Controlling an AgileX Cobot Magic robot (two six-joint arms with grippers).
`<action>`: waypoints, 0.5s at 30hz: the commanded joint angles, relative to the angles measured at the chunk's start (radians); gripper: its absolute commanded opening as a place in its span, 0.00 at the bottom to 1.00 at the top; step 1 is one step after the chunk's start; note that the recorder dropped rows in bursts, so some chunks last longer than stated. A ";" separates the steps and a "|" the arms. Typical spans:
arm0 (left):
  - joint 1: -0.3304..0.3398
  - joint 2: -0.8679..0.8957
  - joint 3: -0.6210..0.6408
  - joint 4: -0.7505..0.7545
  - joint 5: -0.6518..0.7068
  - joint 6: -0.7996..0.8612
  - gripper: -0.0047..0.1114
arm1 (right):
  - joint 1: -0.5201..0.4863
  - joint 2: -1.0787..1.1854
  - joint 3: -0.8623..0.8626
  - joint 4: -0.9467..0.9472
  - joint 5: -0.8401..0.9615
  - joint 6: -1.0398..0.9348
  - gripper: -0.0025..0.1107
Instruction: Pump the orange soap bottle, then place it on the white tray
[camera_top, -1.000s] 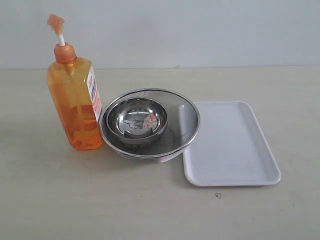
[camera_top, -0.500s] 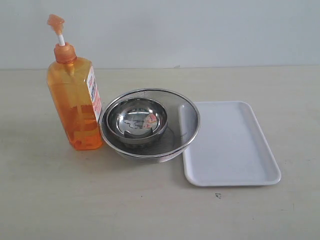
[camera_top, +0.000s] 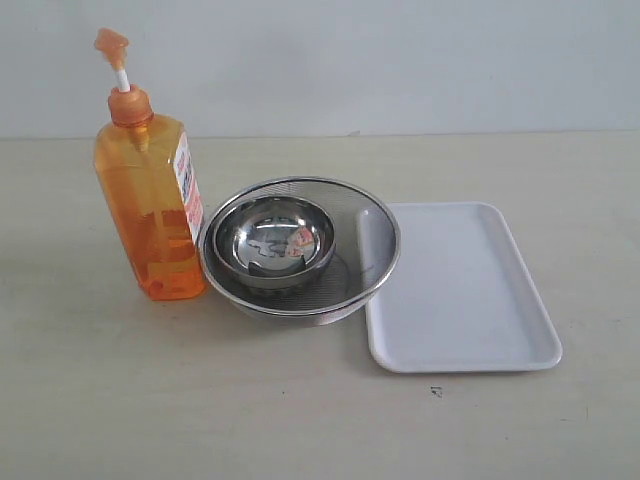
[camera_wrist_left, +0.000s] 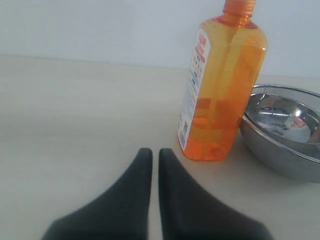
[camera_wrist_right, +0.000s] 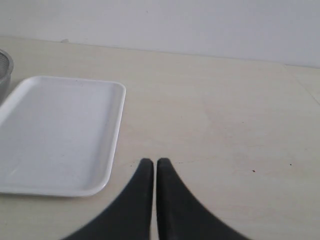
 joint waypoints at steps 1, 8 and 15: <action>0.002 -0.004 0.003 0.024 -0.015 0.004 0.08 | -0.004 -0.005 -0.001 0.003 -0.009 0.002 0.02; 0.002 -0.004 0.003 0.024 -0.137 0.004 0.08 | -0.004 -0.005 -0.001 0.003 -0.009 0.002 0.02; 0.002 -0.004 0.003 0.024 -0.235 0.004 0.08 | -0.004 -0.005 -0.001 0.003 -0.009 0.002 0.02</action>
